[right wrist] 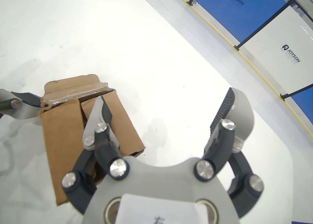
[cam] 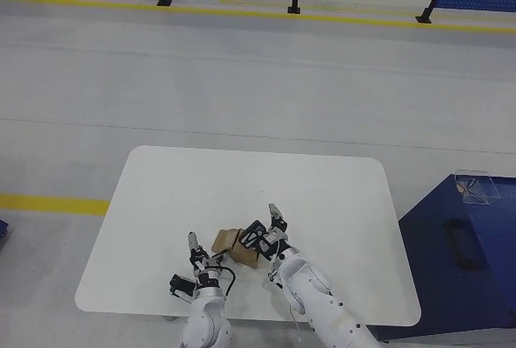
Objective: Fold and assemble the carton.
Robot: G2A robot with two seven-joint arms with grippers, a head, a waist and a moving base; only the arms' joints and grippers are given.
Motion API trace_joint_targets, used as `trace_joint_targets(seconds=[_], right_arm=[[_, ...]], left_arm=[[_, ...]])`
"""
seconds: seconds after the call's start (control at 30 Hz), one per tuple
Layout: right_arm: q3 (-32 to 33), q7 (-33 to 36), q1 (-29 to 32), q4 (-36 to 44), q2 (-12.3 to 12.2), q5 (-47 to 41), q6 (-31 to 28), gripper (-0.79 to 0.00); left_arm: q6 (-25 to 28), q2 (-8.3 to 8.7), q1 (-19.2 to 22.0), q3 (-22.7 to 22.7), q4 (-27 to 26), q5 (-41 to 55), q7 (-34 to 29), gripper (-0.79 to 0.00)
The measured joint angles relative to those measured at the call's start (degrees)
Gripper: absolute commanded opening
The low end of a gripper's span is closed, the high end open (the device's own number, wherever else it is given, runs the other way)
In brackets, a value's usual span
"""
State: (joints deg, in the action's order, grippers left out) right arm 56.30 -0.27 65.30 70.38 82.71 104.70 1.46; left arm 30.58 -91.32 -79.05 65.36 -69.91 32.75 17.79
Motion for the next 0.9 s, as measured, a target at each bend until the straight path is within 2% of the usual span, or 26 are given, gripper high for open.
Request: trace_joint_targets(seconds=[0.23, 0.53, 0.77, 0.9], right_arm=[[0.24, -0.14, 0.34, 0.45, -0.01, 0.35, -0.57, 0.0], [0.86, -0.16, 0.62, 0.98, -0.01, 0.26, -0.79, 0.0], [4.82, 2.84, 0.96, 3.19, -0.67, -0.46, -0.64, 0.0], [8.48, 5.63, 2.02, 6.57, -1.5, -1.09, -2.88, 0.0]], left_arm=[[3.87, -0.09, -0.15, 0.95, -1.5, -2.41, -1.81, 0.0], [7.82, 0.08, -1.68, 0.99, -3.56, -3.01, -11.06, 0.0], [5.42, 0.19, -2.04, 0.85, -3.02, -5.18, -13.67, 0.0], [4.25, 0.0, -1.72, 0.16, -2.53, -6.34, -13.51, 0.0]])
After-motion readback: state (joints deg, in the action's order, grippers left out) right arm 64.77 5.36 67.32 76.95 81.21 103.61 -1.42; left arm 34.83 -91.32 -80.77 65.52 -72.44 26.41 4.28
